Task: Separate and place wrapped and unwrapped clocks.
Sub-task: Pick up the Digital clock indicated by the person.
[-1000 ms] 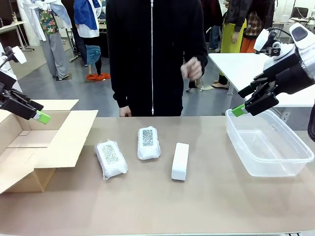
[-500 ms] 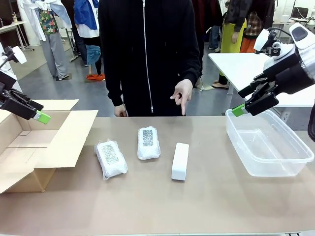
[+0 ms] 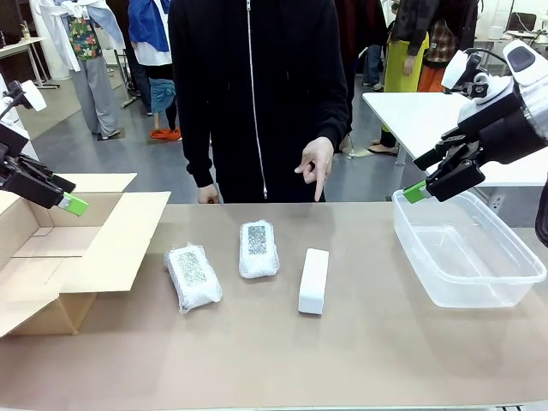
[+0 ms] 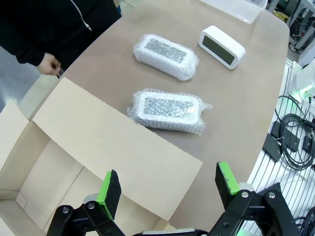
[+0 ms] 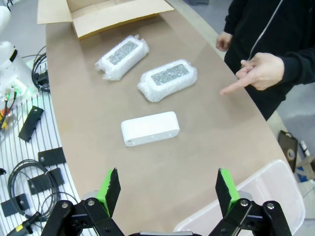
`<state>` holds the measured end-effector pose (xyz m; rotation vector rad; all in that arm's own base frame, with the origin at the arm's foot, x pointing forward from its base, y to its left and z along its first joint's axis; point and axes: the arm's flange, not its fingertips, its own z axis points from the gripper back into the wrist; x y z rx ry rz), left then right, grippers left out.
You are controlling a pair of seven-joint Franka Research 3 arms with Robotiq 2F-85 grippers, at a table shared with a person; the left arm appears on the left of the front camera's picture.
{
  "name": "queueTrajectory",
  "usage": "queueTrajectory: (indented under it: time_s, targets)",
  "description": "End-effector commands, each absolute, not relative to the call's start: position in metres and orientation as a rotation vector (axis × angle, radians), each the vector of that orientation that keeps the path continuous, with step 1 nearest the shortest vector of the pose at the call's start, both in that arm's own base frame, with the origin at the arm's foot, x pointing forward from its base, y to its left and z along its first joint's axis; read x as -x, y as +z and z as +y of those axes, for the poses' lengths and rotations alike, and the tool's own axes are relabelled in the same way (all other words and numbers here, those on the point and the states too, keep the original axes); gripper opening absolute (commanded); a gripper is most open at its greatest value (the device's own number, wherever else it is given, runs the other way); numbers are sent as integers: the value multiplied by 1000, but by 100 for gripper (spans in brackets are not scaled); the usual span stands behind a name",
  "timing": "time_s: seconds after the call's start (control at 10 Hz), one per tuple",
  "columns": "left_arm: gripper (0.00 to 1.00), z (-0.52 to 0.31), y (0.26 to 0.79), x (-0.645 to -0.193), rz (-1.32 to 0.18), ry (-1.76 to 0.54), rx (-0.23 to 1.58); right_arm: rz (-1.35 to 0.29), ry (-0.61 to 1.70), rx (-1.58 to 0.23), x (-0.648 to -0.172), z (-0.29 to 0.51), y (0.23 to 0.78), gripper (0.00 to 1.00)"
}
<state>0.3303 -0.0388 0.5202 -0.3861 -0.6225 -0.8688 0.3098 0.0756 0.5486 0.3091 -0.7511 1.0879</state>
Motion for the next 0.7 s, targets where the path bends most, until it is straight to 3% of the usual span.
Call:
queueTrajectory:
  time_s: [0.0,0.6]
  targets:
    - [100,-38,519,-332,-628,-875,396,-754,1094,-334,-310,76,548,100]
    - [100,-38,519,-332,-628,-875,396,-751,1088,-309,-310,76,549,100]
